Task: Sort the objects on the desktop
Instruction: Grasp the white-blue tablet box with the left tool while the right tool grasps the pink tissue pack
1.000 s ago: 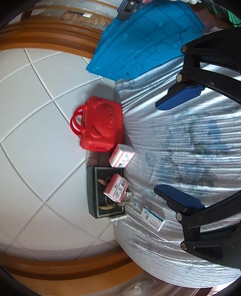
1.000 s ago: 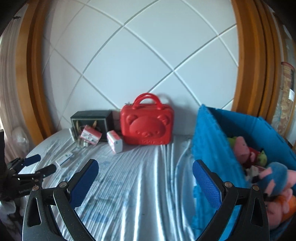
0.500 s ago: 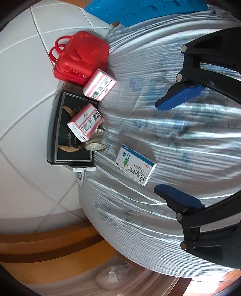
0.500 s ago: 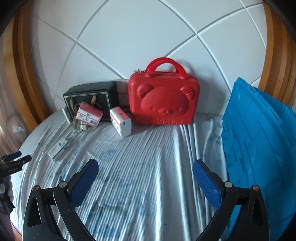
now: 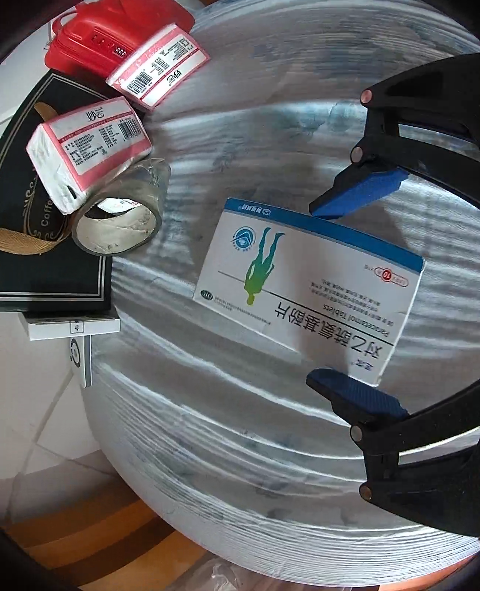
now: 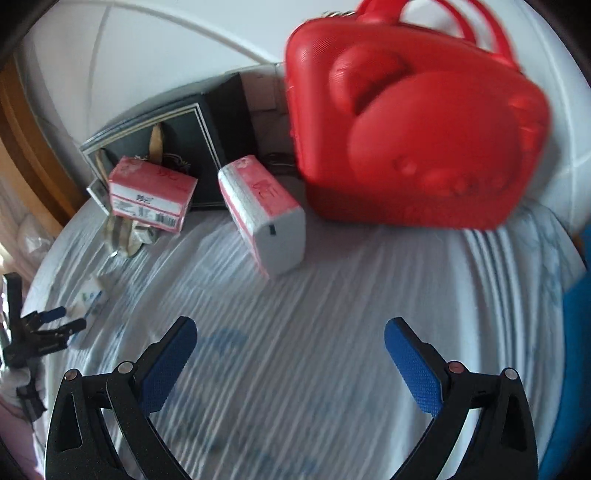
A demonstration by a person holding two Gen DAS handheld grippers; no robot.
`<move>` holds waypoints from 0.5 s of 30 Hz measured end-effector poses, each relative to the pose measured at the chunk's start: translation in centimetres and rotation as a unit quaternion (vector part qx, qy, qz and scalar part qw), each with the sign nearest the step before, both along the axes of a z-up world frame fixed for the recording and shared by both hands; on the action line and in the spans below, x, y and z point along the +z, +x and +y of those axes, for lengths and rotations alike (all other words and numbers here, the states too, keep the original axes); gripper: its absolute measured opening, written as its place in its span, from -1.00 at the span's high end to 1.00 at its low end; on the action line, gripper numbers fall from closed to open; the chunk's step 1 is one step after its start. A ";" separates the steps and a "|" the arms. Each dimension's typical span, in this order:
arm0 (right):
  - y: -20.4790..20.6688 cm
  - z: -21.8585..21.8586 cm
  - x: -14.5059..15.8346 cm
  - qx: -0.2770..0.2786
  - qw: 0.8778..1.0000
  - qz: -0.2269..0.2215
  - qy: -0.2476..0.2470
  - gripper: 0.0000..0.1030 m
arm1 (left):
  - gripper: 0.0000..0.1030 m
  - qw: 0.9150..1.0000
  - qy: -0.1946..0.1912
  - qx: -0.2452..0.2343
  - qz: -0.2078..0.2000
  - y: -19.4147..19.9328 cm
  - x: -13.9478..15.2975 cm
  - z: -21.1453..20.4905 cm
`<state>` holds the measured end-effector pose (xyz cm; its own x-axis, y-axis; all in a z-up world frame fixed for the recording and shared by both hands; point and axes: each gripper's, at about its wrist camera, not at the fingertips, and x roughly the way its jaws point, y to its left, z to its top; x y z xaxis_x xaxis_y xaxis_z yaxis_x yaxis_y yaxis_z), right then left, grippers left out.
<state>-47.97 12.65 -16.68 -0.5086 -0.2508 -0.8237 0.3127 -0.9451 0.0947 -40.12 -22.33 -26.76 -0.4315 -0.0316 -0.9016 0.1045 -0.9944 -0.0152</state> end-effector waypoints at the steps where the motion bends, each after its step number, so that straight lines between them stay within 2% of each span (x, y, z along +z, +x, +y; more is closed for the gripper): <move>1: -1.3 -0.9 -0.8 0.006 1.000 0.003 0.003 -1.00 | -0.69 1.000 0.000 -0.001 -0.005 -0.4 -0.4 0.0; 4: -5.1 -3.4 -3.1 0.016 1.000 0.014 0.020 -1.00 | -0.69 1.000 0.000 0.003 0.017 -1.1 -0.5 0.2; 5: -6.2 -4.0 -3.8 0.015 0.999 0.015 0.025 -1.00 | -0.50 1.000 0.000 0.004 0.021 -1.2 -0.4 0.3; 8: -8.1 -4.9 -5.2 0.012 1.000 0.002 0.018 -0.98 | -0.50 1.000 -0.001 0.021 0.017 -1.1 0.0 0.8; 10: -7.0 -4.8 -5.0 0.004 1.000 0.005 0.016 -0.11 | -0.50 0.999 -0.016 0.025 0.027 -0.2 0.9 1.5; 12: -5.0 -4.4 -4.4 0.006 1.000 0.006 0.024 -0.04 | -0.50 0.998 -0.035 0.023 0.046 1.4 2.5 2.6; 15: 0.6 -3.1 -3.2 0.024 0.999 0.004 0.023 -0.04 | -0.50 0.997 -0.022 0.024 0.071 4.5 5.1 4.1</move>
<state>-47.32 9.53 -19.92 -0.5043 -0.2369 -0.8304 0.3580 -0.9324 0.0486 -35.59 -18.26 -21.69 -0.5520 -0.0936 -0.8286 0.1525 -0.9883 0.0100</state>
